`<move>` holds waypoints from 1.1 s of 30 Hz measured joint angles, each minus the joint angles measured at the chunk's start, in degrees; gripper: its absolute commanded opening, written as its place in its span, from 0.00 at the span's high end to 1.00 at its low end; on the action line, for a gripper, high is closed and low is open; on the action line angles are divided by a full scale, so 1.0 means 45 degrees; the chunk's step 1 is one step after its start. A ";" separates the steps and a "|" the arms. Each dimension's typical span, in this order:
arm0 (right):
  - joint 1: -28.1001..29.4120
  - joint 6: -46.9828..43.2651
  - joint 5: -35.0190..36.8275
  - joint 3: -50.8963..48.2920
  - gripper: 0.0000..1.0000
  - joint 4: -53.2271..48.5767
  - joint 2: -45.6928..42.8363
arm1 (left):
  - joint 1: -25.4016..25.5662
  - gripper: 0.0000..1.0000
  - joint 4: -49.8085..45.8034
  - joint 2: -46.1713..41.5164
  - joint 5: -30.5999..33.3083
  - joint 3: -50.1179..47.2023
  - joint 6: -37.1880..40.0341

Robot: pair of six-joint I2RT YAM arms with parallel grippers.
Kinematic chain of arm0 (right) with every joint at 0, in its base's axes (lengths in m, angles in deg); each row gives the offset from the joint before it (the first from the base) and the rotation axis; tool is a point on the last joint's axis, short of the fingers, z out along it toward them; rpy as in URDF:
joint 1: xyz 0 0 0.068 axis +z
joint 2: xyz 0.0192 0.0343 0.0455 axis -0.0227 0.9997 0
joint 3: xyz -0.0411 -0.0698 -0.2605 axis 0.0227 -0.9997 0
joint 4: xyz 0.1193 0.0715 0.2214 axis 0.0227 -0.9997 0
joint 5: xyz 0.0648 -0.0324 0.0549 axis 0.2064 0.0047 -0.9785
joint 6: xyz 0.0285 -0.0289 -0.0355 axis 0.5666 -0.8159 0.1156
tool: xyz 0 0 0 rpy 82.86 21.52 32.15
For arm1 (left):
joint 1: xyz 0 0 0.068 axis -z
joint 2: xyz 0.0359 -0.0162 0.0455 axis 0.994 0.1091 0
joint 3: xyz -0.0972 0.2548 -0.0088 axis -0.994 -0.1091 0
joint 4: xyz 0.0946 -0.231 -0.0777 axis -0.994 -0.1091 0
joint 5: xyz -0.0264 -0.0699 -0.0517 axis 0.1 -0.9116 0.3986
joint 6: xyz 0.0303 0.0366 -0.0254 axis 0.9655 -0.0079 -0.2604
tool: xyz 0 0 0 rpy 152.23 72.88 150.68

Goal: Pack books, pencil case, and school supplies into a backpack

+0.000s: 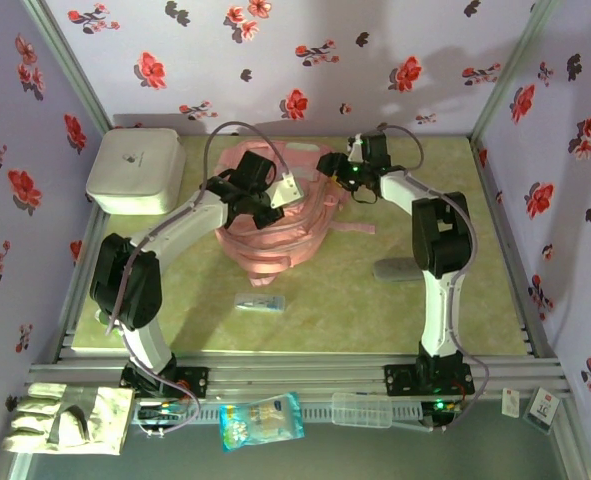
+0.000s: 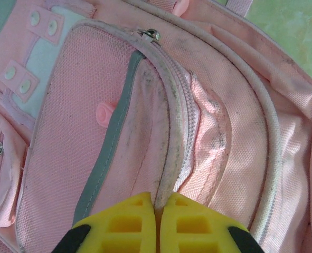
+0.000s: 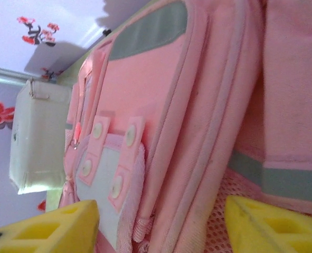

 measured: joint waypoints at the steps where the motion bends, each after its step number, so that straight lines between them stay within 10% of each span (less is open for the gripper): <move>1: 0.0000 0.0058 -0.0238 0.0107 0.34 0.0024 0.0131 | -0.0015 1.00 0.0000 0.0000 -0.0019 0.0000 -0.0010; 16: -0.0204 0.0534 -0.2424 -0.2108 0.40 0.1647 -0.0806 | -0.0223 1.00 -0.0194 0.0000 -0.0165 0.0000 -0.0151; 33: -0.0253 -0.0850 -0.2637 -0.3099 0.72 0.1564 -0.1423 | -0.0282 1.00 -0.0209 0.0000 -0.0301 0.0000 -0.0243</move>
